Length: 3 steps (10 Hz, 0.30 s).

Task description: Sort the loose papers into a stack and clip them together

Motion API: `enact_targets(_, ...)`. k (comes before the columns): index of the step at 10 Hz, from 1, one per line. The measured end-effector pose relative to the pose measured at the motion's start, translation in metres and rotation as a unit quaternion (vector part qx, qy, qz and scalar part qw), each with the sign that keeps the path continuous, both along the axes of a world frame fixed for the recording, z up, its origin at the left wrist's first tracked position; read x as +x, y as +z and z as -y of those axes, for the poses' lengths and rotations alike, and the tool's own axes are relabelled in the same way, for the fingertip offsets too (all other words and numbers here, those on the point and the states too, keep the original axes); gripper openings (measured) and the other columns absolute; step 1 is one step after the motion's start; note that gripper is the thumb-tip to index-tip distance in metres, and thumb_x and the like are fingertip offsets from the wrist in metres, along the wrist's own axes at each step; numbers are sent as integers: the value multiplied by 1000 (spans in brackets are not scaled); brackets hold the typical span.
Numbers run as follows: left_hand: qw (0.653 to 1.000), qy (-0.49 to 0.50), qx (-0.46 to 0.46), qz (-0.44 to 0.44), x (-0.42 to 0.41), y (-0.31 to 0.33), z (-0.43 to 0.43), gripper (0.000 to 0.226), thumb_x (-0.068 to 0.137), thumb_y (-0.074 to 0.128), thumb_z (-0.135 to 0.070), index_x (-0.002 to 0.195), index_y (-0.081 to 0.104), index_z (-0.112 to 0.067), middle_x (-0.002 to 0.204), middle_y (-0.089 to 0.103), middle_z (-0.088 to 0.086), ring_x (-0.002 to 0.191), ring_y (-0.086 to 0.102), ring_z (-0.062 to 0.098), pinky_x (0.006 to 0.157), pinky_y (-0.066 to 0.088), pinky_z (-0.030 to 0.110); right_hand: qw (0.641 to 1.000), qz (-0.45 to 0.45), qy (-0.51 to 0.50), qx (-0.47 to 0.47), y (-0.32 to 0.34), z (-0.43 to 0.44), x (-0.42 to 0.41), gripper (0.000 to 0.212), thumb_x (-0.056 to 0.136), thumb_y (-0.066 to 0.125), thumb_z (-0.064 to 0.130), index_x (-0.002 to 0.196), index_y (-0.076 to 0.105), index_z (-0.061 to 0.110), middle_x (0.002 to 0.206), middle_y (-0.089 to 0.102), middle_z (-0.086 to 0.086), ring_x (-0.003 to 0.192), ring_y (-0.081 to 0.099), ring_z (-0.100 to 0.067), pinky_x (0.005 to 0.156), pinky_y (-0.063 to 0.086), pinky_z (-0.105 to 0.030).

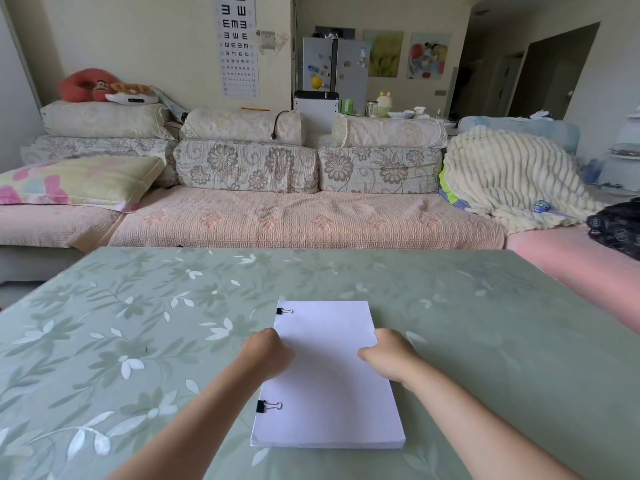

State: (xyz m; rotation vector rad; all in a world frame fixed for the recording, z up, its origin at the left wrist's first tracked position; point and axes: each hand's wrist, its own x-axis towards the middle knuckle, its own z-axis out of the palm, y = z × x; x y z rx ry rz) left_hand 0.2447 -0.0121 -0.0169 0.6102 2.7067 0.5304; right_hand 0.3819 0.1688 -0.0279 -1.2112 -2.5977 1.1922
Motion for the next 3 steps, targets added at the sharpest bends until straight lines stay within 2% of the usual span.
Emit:
enact_targets(1, 1000, -9, 3, 9, 3, 0, 5, 21, 90, 50, -25, 105, 53, -10, 104, 58, 8, 95, 57, 26, 70, 42, 27, 999, -14, 21, -23, -12, -7, 1, 76, 62, 54, 42, 136, 50, 23, 112, 56, 1, 76, 53, -17, 57, 44, -24)
enact_targets(2, 1000, -6, 26, 10, 3, -4, 12, 46, 90, 52, -27, 132, 45, -9, 121, 58, 10, 100, 57, 26, 81, 45, 30, 998, -9, 49, -25, -5, -4, 8, 69, 65, 56, 45, 131, 50, 28, 115, 54, 2, 82, 56, -16, 60, 46, -27)
enact_targets(3, 1000, -7, 16, -25, 2, 5, 21, 53, 91, 52, -31, 137, 39, -9, 123, 59, 10, 111, 57, 28, 81, 44, 31, 999, -25, 39, -1, 5, -6, 7, 60, 74, 60, 40, 131, 51, 24, 135, 55, -4, 109, 63, -22, 87, 52, -32)
